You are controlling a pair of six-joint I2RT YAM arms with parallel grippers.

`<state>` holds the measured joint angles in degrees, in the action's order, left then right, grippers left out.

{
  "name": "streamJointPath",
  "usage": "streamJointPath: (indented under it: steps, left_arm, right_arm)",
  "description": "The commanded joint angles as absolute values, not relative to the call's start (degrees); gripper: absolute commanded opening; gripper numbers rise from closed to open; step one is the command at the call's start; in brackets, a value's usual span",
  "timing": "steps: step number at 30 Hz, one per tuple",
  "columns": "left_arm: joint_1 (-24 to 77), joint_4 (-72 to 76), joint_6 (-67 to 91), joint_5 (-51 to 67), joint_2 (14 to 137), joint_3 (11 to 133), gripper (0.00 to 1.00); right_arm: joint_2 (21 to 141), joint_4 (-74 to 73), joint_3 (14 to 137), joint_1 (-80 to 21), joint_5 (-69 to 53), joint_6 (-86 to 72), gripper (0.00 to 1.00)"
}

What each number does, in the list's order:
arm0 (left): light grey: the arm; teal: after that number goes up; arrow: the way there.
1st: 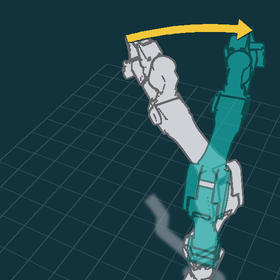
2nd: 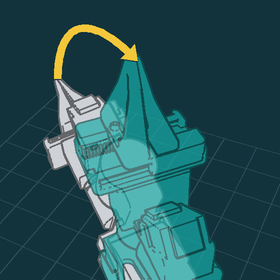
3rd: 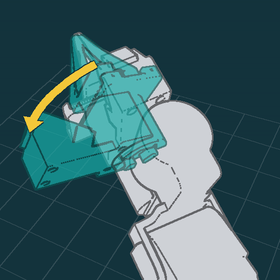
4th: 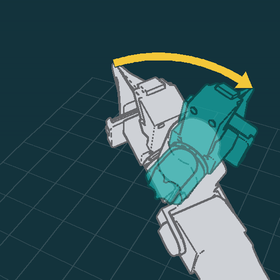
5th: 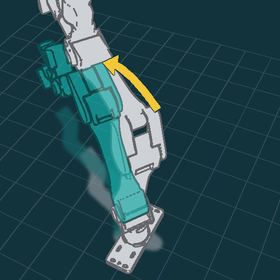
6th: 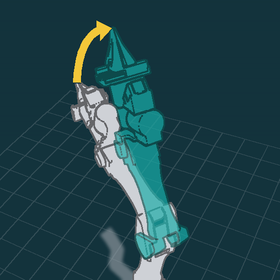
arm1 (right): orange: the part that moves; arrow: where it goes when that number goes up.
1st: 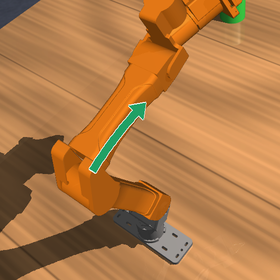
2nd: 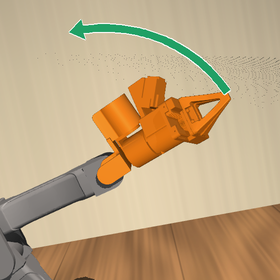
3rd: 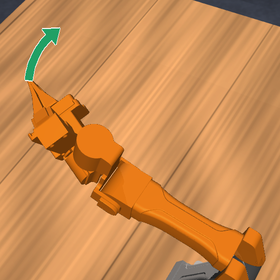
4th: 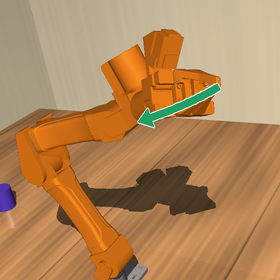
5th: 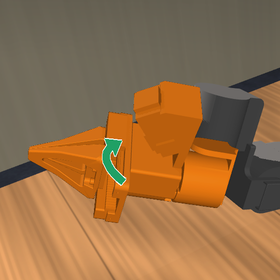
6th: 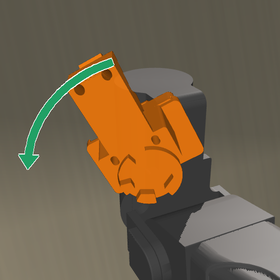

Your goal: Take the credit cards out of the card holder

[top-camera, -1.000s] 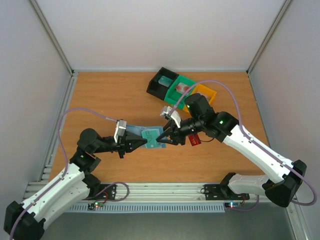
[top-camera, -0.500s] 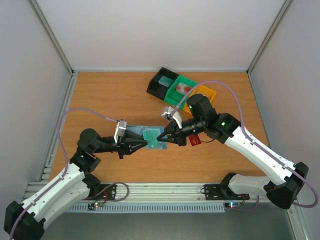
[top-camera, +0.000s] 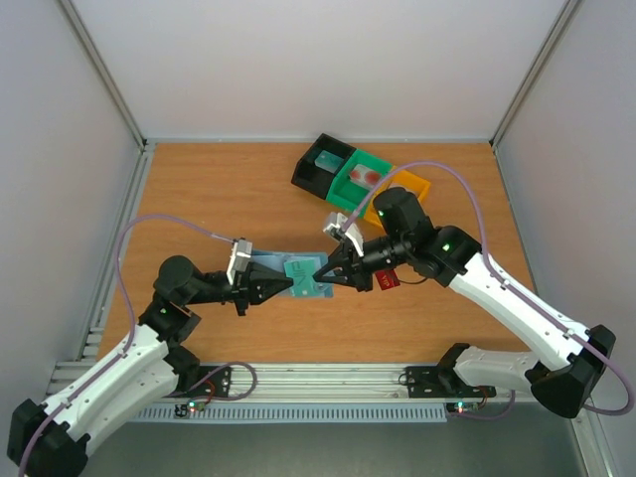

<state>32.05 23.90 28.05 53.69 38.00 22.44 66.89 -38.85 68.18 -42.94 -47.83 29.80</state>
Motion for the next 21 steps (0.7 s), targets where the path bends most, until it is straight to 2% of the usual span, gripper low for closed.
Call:
streamJointPath:
  steps: [1, 9, 13, 18, 21]
  left_arm:
    - [31.82, 26.76, 27.94, 55.27, 37.02, 23.42, 0.00]
    - [31.73, 26.92, 27.80, 55.58, 37.12, 23.46, 0.00]
    - [31.66, 26.00, 27.77, 54.87, 36.87, 23.48, 0.00]
    - [30.89, 23.96, 28.57, 47.82, 36.18, 22.82, 0.00]
    - [30.02, 23.34, 28.87, 45.70, 36.05, 22.76, 0.00]
  right_arm:
    - [63.41, -39.64, 67.24, -40.12, -47.74, 31.21, 0.01]
    - [61.33, -42.71, 66.86, -37.67, -48.00, 32.36, 0.01]
    - [61.39, -45.11, 66.94, -36.78, -44.27, 31.72, 0.01]
    - [63.10, -45.52, 62.75, -29.67, -42.06, 23.87, 0.01]
    - [66.69, -43.88, 58.40, -29.09, -41.84, 18.47, 0.01]
